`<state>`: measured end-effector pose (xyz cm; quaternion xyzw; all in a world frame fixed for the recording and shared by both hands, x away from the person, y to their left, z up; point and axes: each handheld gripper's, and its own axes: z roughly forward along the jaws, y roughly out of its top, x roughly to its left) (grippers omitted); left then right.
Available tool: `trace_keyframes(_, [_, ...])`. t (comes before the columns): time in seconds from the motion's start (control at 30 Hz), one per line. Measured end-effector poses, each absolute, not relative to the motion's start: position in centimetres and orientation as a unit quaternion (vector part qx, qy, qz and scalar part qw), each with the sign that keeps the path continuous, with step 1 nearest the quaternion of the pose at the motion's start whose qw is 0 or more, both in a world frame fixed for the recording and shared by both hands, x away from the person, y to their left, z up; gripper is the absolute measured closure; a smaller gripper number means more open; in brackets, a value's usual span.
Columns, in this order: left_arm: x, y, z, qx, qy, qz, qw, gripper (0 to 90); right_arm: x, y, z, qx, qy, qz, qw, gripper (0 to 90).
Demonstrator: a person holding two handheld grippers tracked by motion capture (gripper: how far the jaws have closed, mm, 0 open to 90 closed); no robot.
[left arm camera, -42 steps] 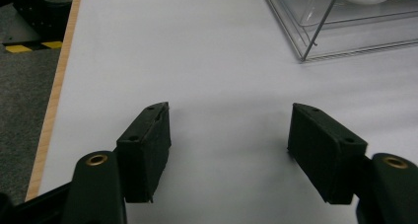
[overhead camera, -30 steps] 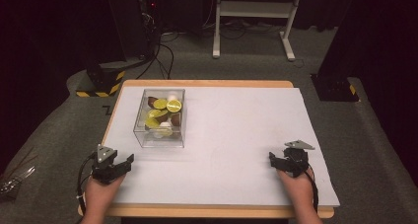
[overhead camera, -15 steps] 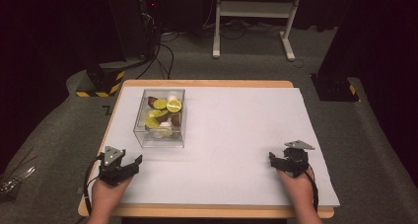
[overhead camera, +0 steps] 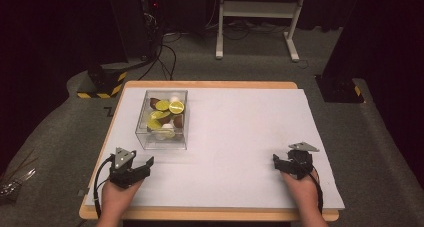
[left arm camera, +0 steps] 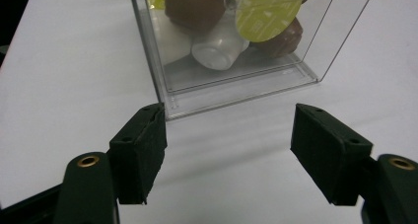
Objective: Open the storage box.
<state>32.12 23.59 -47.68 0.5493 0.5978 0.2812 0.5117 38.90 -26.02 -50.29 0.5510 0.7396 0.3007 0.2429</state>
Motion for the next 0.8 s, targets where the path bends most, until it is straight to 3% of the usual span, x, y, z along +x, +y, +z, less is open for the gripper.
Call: trace_keyframes(0.8, [35.7,19.6,-46.9,0.531,0.607,0.311,0.503,27.1,38.9,-26.0,-50.3,0.549,0.740,0.300,0.247,18.7])
